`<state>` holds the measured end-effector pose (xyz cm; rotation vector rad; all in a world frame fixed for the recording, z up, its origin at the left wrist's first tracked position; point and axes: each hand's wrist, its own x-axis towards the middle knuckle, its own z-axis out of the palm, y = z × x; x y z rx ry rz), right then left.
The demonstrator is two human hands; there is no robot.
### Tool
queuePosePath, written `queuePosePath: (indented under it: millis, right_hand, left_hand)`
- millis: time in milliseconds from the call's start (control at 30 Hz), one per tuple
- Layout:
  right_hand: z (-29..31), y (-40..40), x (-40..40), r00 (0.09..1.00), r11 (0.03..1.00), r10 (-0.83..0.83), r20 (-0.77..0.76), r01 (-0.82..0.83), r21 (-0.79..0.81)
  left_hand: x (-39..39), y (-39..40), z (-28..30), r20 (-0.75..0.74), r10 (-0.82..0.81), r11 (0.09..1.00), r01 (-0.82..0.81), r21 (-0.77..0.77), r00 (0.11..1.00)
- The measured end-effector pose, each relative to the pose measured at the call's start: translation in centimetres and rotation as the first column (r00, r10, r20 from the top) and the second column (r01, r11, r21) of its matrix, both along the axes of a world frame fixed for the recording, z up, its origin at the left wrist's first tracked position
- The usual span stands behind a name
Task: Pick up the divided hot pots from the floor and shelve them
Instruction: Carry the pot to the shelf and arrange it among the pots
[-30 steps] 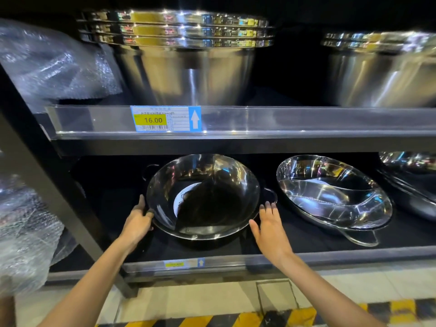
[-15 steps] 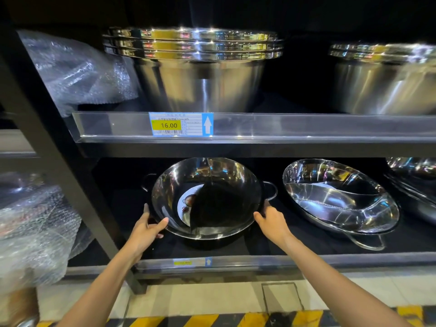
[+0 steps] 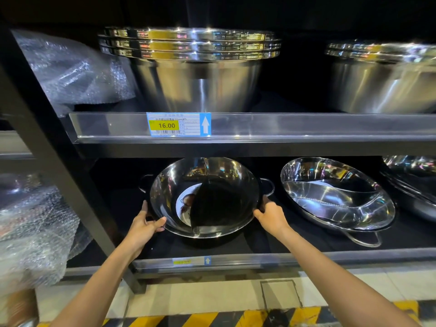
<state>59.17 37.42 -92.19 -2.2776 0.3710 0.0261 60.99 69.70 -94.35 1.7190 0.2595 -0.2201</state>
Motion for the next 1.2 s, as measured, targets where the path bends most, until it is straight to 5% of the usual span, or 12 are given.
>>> queuePosePath:
  millis: [467,700,1033,1100,1200]
  right_hand:
    - [0.8,-0.6,-0.5,0.996,0.995,0.09,-0.003,-0.09,0.051]
    - [1.3,0.5,-0.1,0.993,0.992,0.105,-0.061,-0.109,-0.057]
    - [0.7,0.8,-0.3,0.994,0.992,0.1,-0.052,-0.096,0.087]
    - [0.6,-1.4,-1.2,0.994,0.993,0.097,-0.042,-0.094,0.067]
    - [2.1,-6.3,-2.5,0.992,0.996,0.085,0.098,-0.088,0.026]
  left_hand:
    - [-0.6,-0.7,0.3,0.019,0.077,0.996,-0.077,-0.035,0.997]
    - [-1.6,-0.9,1.2,0.054,0.148,0.989,-0.147,-0.022,0.988]
    - [-1.2,-0.5,0.8,0.066,0.231,0.968,-0.236,0.086,0.971]
    - [-1.5,-1.1,1.2,0.112,0.216,0.935,-0.239,0.263,0.97]
    - [-2.2,-3.0,2.3,0.356,0.149,0.642,-0.365,0.674,0.922]
